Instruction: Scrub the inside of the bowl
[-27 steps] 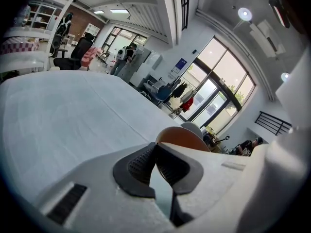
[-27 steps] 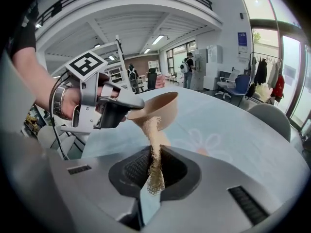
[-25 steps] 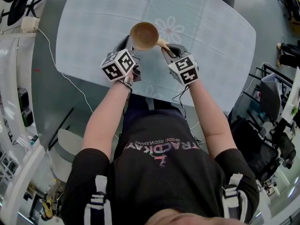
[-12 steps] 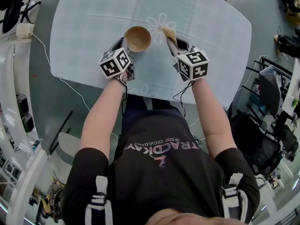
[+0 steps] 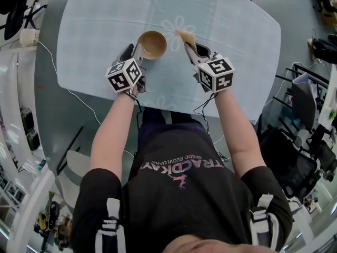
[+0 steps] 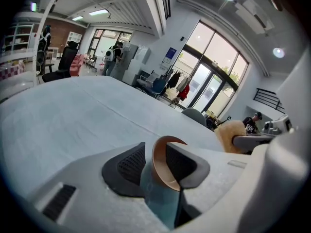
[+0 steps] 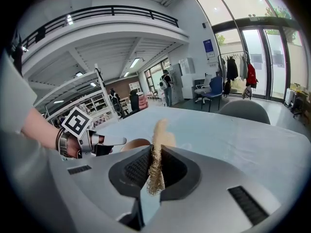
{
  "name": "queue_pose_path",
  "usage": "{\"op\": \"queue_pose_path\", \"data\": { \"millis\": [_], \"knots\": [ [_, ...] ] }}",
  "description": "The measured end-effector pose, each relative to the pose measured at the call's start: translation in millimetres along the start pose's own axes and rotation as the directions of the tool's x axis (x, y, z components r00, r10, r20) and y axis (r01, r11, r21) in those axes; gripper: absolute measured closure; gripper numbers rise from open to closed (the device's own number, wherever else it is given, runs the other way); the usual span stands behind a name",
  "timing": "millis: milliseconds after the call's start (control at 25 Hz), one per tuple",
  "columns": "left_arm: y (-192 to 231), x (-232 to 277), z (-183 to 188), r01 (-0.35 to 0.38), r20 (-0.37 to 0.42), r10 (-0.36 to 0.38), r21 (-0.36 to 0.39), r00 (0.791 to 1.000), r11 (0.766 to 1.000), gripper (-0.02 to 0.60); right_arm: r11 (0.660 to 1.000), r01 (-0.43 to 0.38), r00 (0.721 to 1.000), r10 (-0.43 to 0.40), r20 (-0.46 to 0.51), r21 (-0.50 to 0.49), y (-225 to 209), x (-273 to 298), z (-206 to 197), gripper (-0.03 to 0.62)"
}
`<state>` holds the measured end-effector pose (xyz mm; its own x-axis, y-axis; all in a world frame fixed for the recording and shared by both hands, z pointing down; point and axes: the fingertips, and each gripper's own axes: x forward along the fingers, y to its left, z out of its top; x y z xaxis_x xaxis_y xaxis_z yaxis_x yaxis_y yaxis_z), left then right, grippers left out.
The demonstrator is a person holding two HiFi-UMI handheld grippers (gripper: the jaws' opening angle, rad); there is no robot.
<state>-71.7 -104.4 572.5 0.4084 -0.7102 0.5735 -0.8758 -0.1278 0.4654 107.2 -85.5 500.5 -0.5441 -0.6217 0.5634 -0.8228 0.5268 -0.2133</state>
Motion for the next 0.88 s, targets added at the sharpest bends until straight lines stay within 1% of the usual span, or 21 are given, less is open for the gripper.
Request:
{"op": "queue_pose_path", "data": {
  "millis": [80, 120, 160, 200, 280, 400, 520, 600, 760, 880],
  "knots": [
    [-1, -13, 9, 0.0, 0.024, -0.001, 0.055, 1.0, 0.998, 0.443, 1.0, -0.009, 1.0, 0.009, 0.017, -0.015, 2, -5, 8, 0.562],
    [-3, -21, 15, 0.0, 0.039, -0.004, 0.097, 0.999, 0.995, 0.458, 1.0, -0.013, 1.0, 0.014, 0.027, -0.025, 3, -8, 13, 0.562],
    [-6, -31, 22, 0.001, 0.056, -0.009, 0.143, 0.998, 0.99, 0.512, 0.999, -0.018, 0.999, 0.02, 0.039, -0.035, 5, -11, 19, 0.562],
    [-10, -41, 30, 0.003, 0.075, -0.018, 0.189, 0.997, 0.982, 0.546, 0.999, -0.023, 0.998, 0.025, 0.053, -0.046, 7, -15, 27, 0.562],
    [-21, -63, 47, 0.013, 0.115, -0.045, 0.264, 0.992, 0.964, 0.561, 0.997, -0.033, 0.995, 0.039, 0.087, -0.069, 14, -24, 43, 0.562],
    [-46, -95, 73, 0.016, 0.186, -0.084, 0.34, 0.979, 0.94, 0.565, 0.993, -0.049, 0.987, 0.065, 0.146, -0.11, 26, -40, 70, 0.562],
    [-73, -123, 96, 0.001, 0.248, -0.107, 0.393, 0.963, 0.92, 0.565, 0.985, -0.068, 0.974, 0.1, 0.206, -0.157, 41, -57, 99, 0.562],
    [-92, -140, 107, -0.015, 0.283, -0.114, 0.415, 0.952, 0.91, 0.565, 0.979, -0.075, 0.962, 0.121, 0.243, -0.192, 50, -71, 116, 0.562],
    [-123, -177, 117, -0.019, 0.338, -0.138, 0.423, 0.931, 0.906, 0.565, 0.964, -0.073, 0.943, 0.15, 0.298, -0.254, 72, -101, 140, 0.562],
    [-139, -201, 116, -0.019, 0.359, -0.15, 0.427, 0.921, 0.904, 0.566, 0.955, -0.075, 0.929, 0.171, 0.328, -0.287, 87, -123, 150, 0.562]
  ]
}}
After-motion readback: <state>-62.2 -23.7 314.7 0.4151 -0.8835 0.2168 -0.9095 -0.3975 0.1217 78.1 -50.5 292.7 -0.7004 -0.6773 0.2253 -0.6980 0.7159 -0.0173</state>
